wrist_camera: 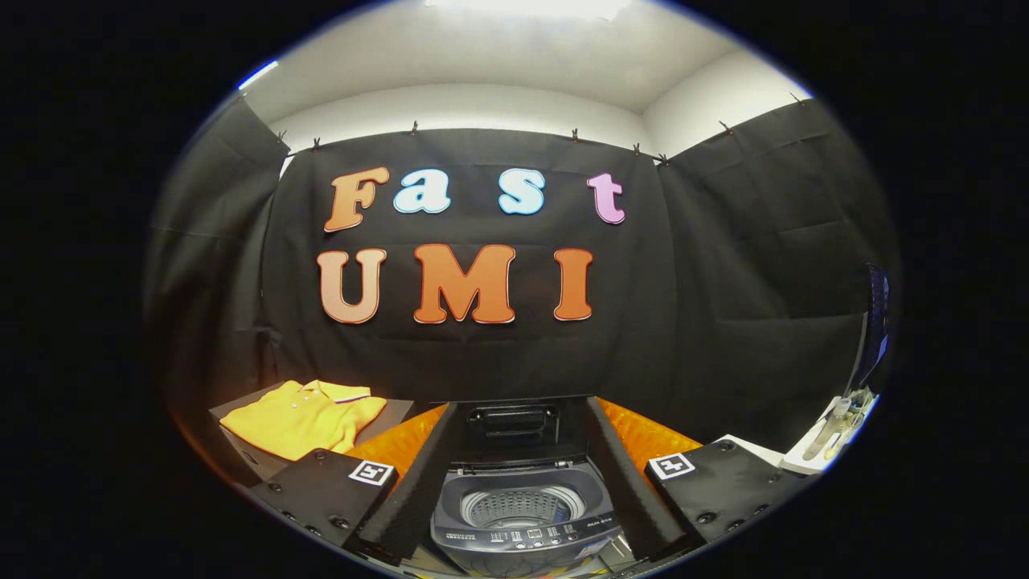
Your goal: Put the clothes into the washing machine and then close the washing machine lid.
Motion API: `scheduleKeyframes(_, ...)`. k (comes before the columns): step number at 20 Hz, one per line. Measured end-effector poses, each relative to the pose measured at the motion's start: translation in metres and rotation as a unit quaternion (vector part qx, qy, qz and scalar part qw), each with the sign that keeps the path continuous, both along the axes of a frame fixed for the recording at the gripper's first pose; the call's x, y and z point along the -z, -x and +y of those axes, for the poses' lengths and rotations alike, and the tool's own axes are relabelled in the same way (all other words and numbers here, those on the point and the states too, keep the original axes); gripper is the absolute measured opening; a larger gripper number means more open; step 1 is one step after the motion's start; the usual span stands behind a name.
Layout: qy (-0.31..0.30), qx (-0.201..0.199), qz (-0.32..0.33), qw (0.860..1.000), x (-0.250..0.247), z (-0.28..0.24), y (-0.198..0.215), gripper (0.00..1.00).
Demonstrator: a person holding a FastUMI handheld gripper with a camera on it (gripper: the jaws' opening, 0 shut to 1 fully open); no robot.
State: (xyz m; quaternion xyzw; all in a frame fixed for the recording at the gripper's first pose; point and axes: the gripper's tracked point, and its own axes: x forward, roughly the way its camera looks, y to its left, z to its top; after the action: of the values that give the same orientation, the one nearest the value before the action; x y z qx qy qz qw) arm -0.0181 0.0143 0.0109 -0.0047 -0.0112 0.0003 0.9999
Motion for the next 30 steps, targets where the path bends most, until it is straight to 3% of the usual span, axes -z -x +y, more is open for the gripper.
scheduleKeyframes(24, -0.005, -0.003, -0.004, 1.000, -0.008, 0.021, 0.012, 0.99)
scheduleKeyframes(27, -0.033, -0.001, -0.018, 0.999, -0.017, 0.026, 0.010, 0.99)
scheduleKeyframes(30, -0.050, -0.024, -0.025, 0.998, -0.024, 0.043, 0.012, 0.99)
